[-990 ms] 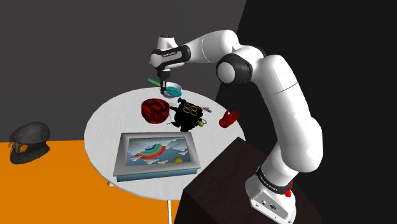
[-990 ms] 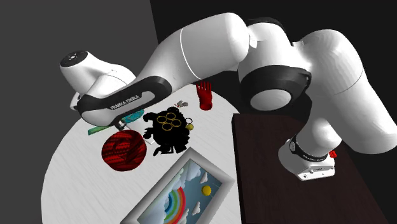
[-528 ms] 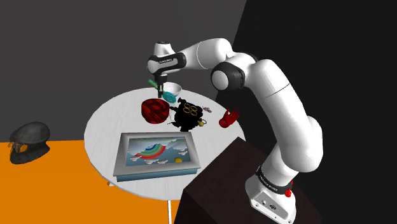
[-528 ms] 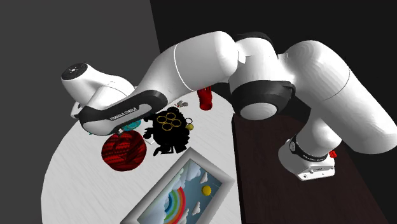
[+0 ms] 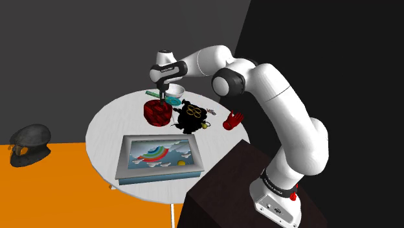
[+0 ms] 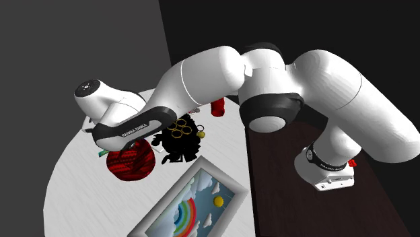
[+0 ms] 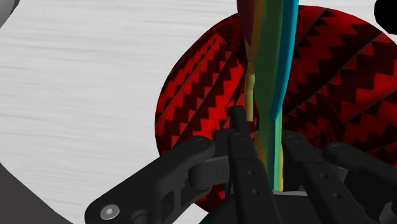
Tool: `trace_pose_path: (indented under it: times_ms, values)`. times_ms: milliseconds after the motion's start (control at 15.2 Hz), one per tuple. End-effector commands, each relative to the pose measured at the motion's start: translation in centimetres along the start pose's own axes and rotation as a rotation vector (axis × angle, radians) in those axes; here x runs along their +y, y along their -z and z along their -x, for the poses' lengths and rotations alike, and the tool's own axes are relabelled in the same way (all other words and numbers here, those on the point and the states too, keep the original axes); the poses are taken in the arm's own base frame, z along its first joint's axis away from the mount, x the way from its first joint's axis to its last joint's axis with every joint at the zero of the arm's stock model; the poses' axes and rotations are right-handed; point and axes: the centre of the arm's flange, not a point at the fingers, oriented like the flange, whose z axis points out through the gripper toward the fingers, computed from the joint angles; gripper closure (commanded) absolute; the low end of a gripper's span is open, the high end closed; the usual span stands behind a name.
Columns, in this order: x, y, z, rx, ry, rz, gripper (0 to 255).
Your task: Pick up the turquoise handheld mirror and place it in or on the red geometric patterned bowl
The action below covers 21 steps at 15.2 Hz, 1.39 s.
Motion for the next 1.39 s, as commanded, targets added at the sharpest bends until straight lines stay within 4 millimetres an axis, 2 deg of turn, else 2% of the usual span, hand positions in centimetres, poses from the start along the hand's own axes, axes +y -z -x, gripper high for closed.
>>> trace_pose_path:
  times_ms: [0,462,528,858,1122,1320]
  values:
    - [-0.2,-0.8,0.1,-0.003,-0.001,-0.003,255]
    - [-0.2,-0.8,0.1,-0.003,-0.001,-0.003,255]
    - [-0.2,-0.8,0.1,-0.003,-0.001,-0.003,0]
    - [-0.2,-0.8,0.1,-0.003,-0.001,-0.003,0]
    - [-0.2,4.2,0.1,-0.003,-0.001,-0.003,0]
    - [-0.2,4.2,0.1,-0.003,-0.001,-0.003,0]
